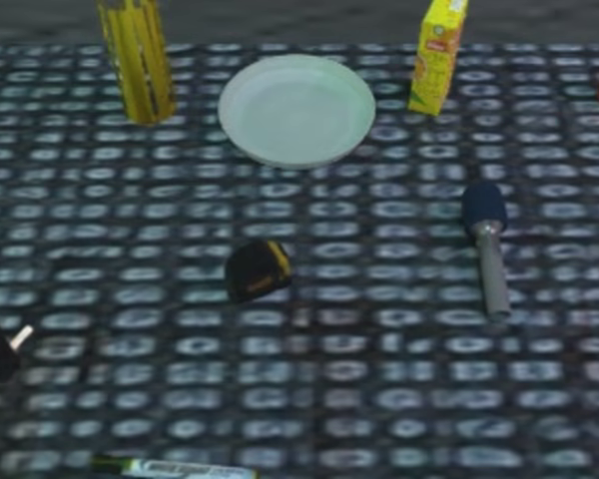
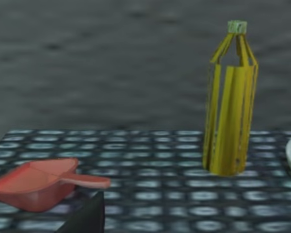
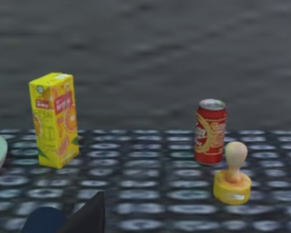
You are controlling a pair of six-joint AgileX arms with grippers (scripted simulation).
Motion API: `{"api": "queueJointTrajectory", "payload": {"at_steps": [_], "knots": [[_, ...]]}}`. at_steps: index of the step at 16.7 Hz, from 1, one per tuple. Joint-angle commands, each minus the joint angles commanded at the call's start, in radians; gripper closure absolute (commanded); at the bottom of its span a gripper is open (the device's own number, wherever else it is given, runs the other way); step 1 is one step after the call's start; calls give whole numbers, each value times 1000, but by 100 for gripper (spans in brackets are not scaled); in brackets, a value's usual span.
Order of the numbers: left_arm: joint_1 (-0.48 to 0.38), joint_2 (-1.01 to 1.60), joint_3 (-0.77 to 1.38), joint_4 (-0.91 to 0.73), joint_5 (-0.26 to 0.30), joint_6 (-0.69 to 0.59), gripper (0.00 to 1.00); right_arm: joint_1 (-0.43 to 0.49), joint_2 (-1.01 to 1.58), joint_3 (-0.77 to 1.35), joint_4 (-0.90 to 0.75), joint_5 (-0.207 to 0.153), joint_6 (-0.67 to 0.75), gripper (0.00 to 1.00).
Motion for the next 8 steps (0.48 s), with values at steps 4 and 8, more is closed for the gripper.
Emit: {"api": "queueJointTrajectory", "payload": {"at_steps": [4,8], "knots": [[0,0,0,0,0,0,0,9,31,27,-23,1,7,0],[0,0,0,0,0,0,0,58,220,181,-149,7,52,0]]}}
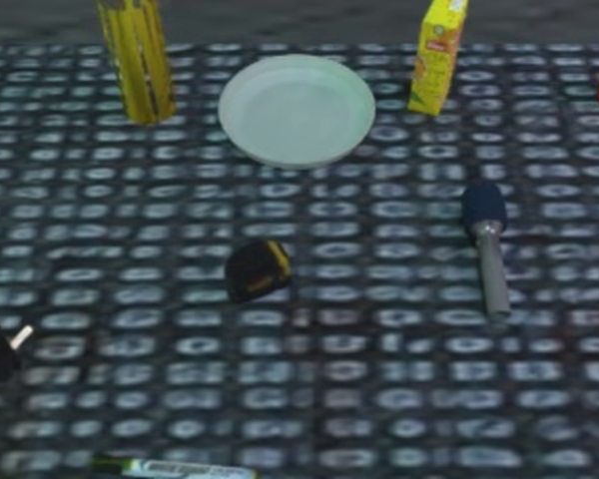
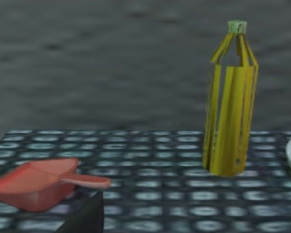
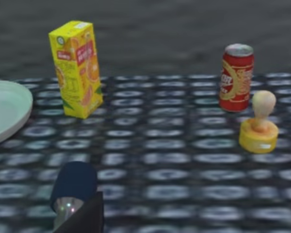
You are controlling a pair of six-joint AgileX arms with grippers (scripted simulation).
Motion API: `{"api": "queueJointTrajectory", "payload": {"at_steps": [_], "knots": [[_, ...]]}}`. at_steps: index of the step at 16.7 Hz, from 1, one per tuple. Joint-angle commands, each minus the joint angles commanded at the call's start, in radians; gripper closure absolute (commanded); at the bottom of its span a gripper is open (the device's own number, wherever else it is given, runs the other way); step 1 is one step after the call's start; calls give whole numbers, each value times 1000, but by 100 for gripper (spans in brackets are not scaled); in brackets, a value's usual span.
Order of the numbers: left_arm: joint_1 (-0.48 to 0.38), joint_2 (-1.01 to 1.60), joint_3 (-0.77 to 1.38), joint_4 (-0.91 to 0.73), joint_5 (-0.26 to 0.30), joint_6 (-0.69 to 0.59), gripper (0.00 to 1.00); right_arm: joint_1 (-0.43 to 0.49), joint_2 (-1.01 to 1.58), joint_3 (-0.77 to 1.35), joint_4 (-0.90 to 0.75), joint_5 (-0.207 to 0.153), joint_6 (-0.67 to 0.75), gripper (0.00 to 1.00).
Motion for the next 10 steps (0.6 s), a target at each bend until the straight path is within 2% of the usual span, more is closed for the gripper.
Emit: {"api": "queueJointTrajectory", "payload": {"at_steps": [10], "knots": [[0,0,0,0,0,0,0,195,975,693,-462,21,220,0]]}}
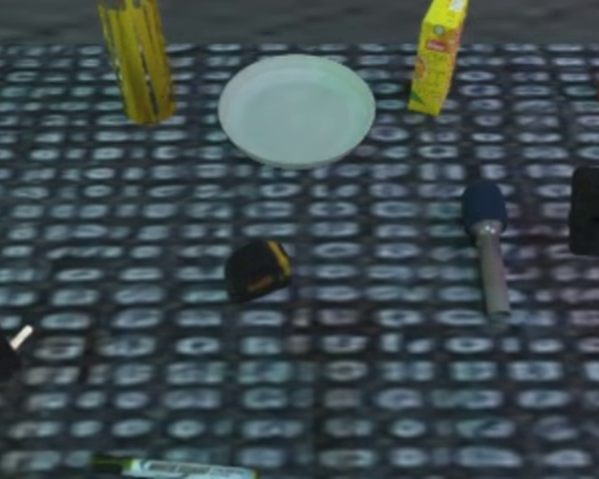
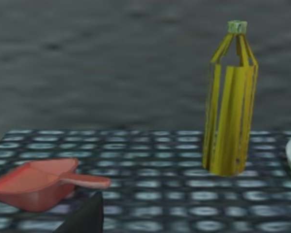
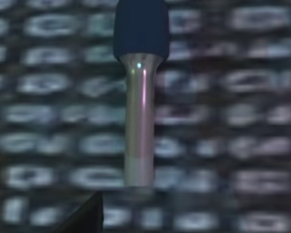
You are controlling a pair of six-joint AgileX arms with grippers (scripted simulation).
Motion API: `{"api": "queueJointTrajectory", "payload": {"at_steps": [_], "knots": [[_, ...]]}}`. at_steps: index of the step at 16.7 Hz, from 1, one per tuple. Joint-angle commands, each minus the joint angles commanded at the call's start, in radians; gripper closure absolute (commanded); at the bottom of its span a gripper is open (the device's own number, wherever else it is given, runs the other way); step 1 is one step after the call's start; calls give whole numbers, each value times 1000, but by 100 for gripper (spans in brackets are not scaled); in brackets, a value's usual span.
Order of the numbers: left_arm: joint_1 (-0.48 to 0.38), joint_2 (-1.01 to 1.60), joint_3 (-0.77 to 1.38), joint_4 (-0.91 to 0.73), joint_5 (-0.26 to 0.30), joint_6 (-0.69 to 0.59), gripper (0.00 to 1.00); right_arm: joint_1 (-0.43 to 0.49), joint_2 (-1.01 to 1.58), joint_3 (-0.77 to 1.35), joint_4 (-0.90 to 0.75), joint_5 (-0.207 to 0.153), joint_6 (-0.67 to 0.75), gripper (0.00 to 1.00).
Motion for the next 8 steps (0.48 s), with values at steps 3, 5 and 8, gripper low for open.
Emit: {"api": "queueJointTrajectory", "payload": {"at_steps": [3,5,8], "knots": [[0,0,0,0,0,0,0,56,282,202,-127,4,63,0],[0,0,0,0,0,0,0,88,436,317,-203,7,98,0],[0,0,0,0,0,0,0,126,607,443,-298,13,138,0]]}}
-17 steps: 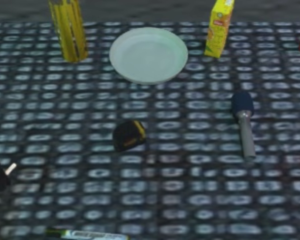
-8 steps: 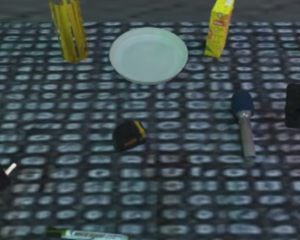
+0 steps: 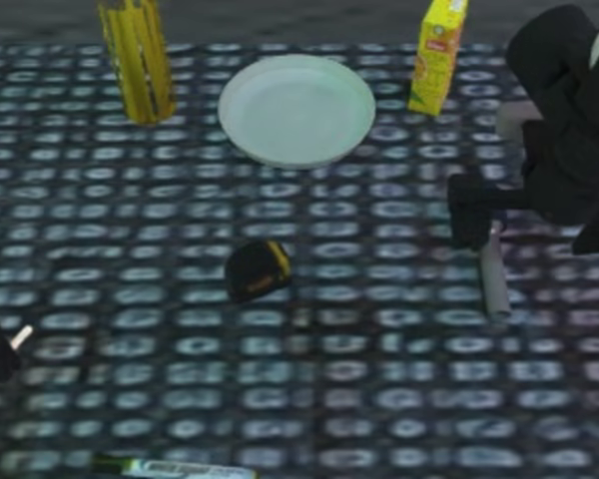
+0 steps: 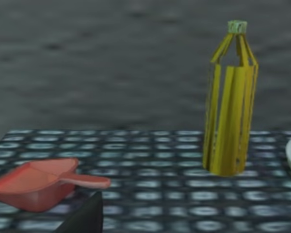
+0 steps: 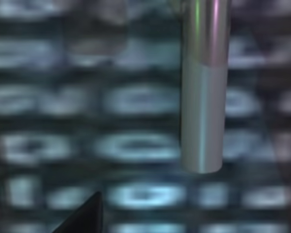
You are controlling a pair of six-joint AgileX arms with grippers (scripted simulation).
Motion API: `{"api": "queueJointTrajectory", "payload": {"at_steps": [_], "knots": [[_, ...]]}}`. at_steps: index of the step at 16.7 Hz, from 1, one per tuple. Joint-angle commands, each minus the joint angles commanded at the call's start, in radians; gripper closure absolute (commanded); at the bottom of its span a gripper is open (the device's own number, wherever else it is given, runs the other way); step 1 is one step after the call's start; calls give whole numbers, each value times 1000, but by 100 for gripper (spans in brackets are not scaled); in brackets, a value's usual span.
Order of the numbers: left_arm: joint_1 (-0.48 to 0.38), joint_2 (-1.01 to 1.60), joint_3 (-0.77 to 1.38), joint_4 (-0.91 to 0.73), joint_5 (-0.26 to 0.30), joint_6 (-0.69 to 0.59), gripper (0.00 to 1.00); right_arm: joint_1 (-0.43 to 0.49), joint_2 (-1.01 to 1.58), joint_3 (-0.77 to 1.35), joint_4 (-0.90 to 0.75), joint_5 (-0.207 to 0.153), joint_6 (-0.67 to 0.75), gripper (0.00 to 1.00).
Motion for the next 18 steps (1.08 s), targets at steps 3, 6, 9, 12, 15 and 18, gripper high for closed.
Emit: {"api": "queueJointTrajectory", "payload": {"at_steps": [3,6,9,12,15,18], "knots": [[0,0,0,0,0,0,0,20,89,64,-55,5,21,0],[0,0,0,0,0,0,0,22,98,71,-61,6,23,0],[0,0,0,0,0,0,0,17,98,66,-56,5,22,0],[0,0,0,0,0,0,0,17,141,34,14,5,19,0],[0,0,0,0,0,0,0,14,216,-23,160,6,17,0],[0,0,0,0,0,0,0,12,278,-71,267,6,15,0]]}}
